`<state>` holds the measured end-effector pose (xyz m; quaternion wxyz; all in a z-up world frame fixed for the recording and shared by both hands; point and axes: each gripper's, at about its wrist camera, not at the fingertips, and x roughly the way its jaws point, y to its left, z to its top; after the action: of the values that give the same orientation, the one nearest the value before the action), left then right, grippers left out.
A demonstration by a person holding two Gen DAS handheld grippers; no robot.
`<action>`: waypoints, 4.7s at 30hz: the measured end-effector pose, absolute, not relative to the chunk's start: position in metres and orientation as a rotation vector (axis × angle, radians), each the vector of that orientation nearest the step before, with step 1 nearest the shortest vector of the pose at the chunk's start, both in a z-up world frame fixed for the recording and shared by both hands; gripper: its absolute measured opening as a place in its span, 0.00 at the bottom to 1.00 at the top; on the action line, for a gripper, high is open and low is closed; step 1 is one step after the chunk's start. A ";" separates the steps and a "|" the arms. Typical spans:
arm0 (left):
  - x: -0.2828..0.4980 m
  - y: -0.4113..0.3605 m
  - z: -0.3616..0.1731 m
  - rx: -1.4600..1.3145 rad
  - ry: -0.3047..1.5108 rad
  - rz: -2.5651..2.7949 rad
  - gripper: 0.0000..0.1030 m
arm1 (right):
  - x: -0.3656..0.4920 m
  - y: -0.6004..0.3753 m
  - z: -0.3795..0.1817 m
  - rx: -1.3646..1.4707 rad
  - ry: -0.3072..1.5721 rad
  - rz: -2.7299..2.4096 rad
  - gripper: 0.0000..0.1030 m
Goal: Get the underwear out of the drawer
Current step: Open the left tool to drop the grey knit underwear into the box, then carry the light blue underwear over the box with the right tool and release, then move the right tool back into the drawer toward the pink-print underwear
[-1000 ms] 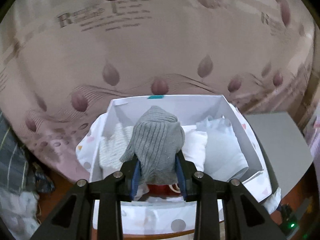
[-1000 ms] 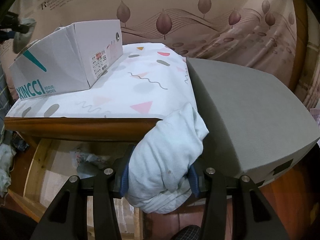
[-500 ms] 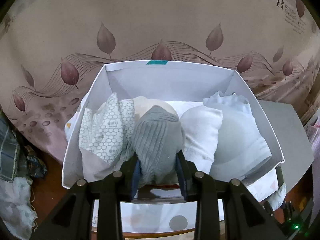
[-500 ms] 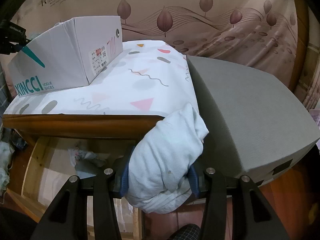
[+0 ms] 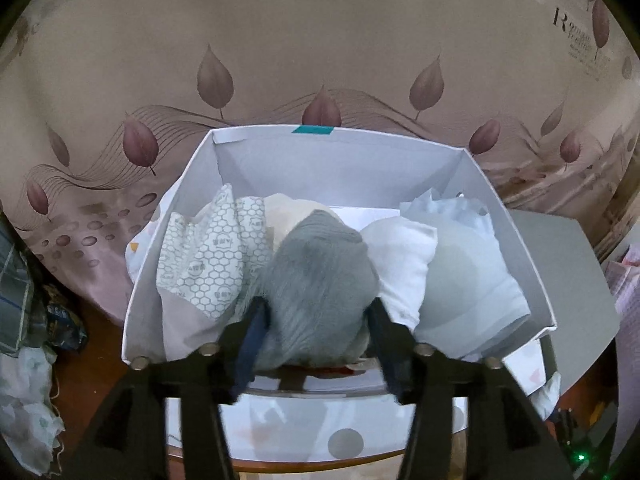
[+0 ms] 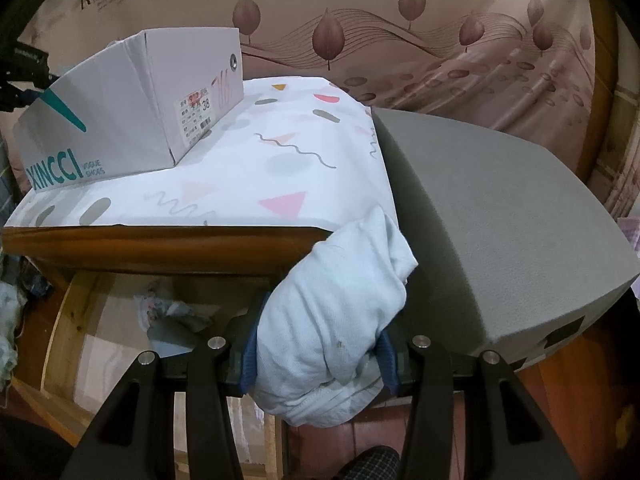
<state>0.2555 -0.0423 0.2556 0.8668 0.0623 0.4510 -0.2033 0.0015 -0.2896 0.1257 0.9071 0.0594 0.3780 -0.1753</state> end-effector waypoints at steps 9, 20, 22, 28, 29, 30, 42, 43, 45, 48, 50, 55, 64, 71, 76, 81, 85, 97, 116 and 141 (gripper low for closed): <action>0.222 -0.024 0.294 0.090 0.800 -0.509 0.75 | 0.002 -0.288 0.125 0.112 0.787 -0.359 0.43; 0.143 0.049 0.308 0.173 0.490 -0.138 0.75 | 0.005 -0.284 0.123 0.091 0.802 -0.358 0.43; 0.137 0.074 0.291 0.111 0.532 -0.079 0.75 | 0.005 -0.283 0.123 0.092 0.802 -0.350 0.43; 0.135 0.136 0.224 -0.028 0.676 0.195 0.75 | 0.006 -0.277 0.127 0.074 0.786 -0.350 0.43; 0.135 0.141 0.215 -0.039 0.695 0.224 0.75 | 0.006 -0.276 0.128 0.079 0.779 -0.345 0.43; 0.133 0.146 0.203 -0.049 0.707 0.256 0.76 | 0.004 -0.276 0.130 0.095 0.767 -0.332 0.43; 0.143 0.177 0.118 -0.140 0.879 0.396 0.75 | 0.014 -0.276 0.175 0.161 0.781 -0.312 0.43; 0.146 0.180 0.115 -0.143 0.893 0.407 0.75 | 0.016 -0.272 0.186 0.116 0.769 -0.317 0.43; 0.148 0.178 0.110 -0.133 0.916 0.397 0.75 | 0.019 -0.268 0.199 0.082 0.756 -0.308 0.43; 0.150 0.173 0.103 -0.103 0.941 0.399 0.75 | 0.025 -0.259 0.221 0.037 0.735 -0.290 0.43; 0.151 0.167 0.105 -0.075 0.931 0.386 0.76 | 0.030 -0.253 0.237 0.025 0.721 -0.270 0.43; 0.151 0.161 0.107 -0.061 0.928 0.354 0.76 | 0.040 -0.244 0.266 -0.005 0.700 -0.239 0.43; 0.149 0.163 0.110 -0.074 0.926 0.322 0.75 | 0.079 -0.220 0.323 -0.004 0.631 -0.176 0.43; 0.149 0.164 0.110 -0.081 0.933 0.316 0.76 | 0.128 -0.199 0.347 -0.007 0.645 -0.115 0.43; 0.149 0.165 0.110 -0.092 0.937 0.315 0.75 | 0.168 -0.188 0.348 -0.050 0.694 -0.089 0.43; 0.151 0.169 0.107 -0.115 0.951 0.318 0.75 | 0.202 -0.171 0.336 -0.114 0.748 -0.065 0.44; 0.150 0.170 0.107 -0.114 0.958 0.320 0.75 | 0.225 -0.158 0.319 -0.141 0.799 -0.033 0.44; 0.152 0.168 0.105 -0.112 0.975 0.296 0.75 | 0.260 -0.158 0.256 -0.160 0.934 -0.034 0.49; 0.152 0.178 0.103 -0.136 0.964 0.332 0.76 | 0.190 -0.148 0.317 -0.241 0.793 -0.015 0.82; 0.151 0.202 0.103 -0.213 0.996 0.413 0.76 | 0.072 -0.098 0.051 -0.705 1.099 0.339 0.64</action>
<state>0.1511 0.2021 0.1034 0.8529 -0.1010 0.4732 0.1963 0.0724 -0.0977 0.0515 0.7809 -0.3265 0.5088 0.1569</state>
